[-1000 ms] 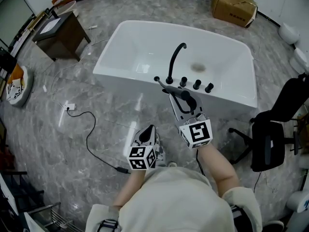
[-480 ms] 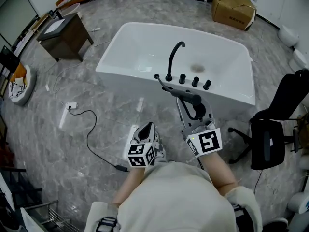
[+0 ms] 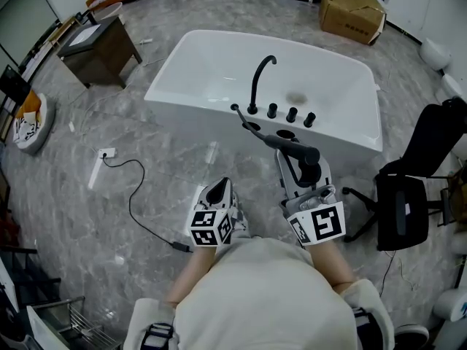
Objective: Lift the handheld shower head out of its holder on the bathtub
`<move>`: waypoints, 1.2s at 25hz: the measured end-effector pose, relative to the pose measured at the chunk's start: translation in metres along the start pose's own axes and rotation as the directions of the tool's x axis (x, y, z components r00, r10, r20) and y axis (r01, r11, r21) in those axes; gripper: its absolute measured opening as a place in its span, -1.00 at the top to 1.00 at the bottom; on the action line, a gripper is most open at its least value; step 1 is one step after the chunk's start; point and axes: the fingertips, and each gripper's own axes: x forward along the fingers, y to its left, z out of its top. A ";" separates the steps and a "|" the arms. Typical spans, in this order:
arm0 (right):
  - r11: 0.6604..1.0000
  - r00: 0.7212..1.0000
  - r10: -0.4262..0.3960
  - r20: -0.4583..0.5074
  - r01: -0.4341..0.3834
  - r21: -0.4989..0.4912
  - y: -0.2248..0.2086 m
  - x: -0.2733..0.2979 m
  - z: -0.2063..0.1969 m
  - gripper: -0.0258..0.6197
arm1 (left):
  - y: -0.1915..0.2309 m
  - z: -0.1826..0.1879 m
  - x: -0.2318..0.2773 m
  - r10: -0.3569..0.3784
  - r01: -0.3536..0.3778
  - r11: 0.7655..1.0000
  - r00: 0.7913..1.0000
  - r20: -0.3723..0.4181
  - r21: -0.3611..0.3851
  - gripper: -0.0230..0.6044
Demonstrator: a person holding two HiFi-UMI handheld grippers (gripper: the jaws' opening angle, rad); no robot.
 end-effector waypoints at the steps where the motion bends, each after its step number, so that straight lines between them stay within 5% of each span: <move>1: 1.000 1.000 0.000 0.006 0.000 -0.001 0.001 -0.004 0.003 0.49 | -0.001 0.000 -0.001 -0.001 0.001 1.000 1.000 0.001 0.002 0.86; 30: 0.999 0.999 -0.032 0.029 0.031 0.032 -0.008 -0.036 0.015 0.49 | -0.013 -0.003 -0.007 -0.012 0.012 1.000 1.000 -0.002 0.021 0.86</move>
